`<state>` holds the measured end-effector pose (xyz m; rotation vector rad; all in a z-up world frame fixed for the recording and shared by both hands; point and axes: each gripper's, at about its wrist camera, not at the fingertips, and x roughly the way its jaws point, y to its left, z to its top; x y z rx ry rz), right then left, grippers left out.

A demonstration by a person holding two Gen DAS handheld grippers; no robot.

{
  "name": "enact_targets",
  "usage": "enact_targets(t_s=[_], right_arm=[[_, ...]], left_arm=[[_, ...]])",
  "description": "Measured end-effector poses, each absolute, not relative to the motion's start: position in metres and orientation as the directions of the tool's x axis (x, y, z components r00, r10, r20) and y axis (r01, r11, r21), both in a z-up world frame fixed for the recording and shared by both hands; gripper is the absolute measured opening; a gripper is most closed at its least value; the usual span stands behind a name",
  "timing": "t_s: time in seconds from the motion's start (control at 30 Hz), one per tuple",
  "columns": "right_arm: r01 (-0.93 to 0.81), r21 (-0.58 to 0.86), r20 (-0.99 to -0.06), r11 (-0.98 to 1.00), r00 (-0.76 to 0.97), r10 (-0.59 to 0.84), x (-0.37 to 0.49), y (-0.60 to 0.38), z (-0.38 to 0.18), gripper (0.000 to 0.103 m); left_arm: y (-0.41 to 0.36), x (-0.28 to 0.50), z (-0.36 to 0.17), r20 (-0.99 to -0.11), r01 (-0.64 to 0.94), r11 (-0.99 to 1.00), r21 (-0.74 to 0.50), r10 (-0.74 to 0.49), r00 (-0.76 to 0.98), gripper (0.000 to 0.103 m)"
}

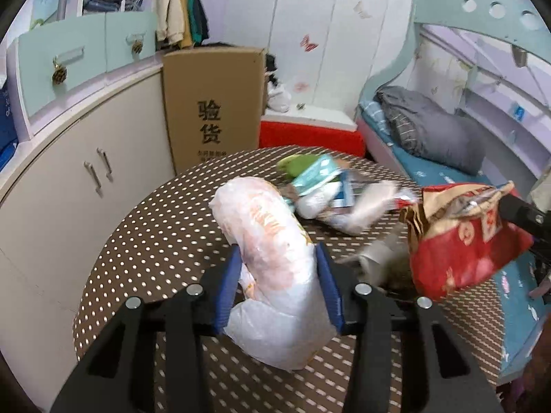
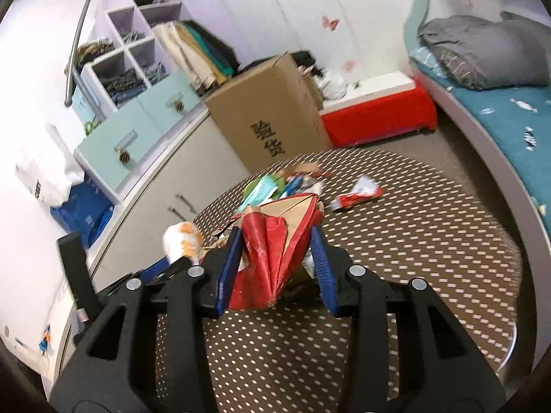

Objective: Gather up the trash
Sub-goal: 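Grasp the white plastic bag with the left tool while the right tool grasps the red snack bag, then carry both bags over the blue bin and open both tools to drop them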

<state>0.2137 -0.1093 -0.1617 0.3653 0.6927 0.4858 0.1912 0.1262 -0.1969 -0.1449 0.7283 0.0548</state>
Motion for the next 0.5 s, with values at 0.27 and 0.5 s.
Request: enact_targets(t_s=[0.27, 0.5], right_arm=[[-0.202, 0.477, -0.471, 0.855, 0.763, 0.443, 0.182, -0.184, -0.147, 0.04], [-0.076, 0.482, -0.441, 0.873, 0.84, 0.317, 0.156, -0.26, -0.139, 0.04]], left_arm=[[0.065, 0.164, -0.156, -0.604, 0.033, 0.987, -0.156, -0.122, 0.788, 0.043], [-0.015, 0.162, -0.14, -0.583, 0.195, 0.966, -0.172, -0.259, 0.77, 0.043]])
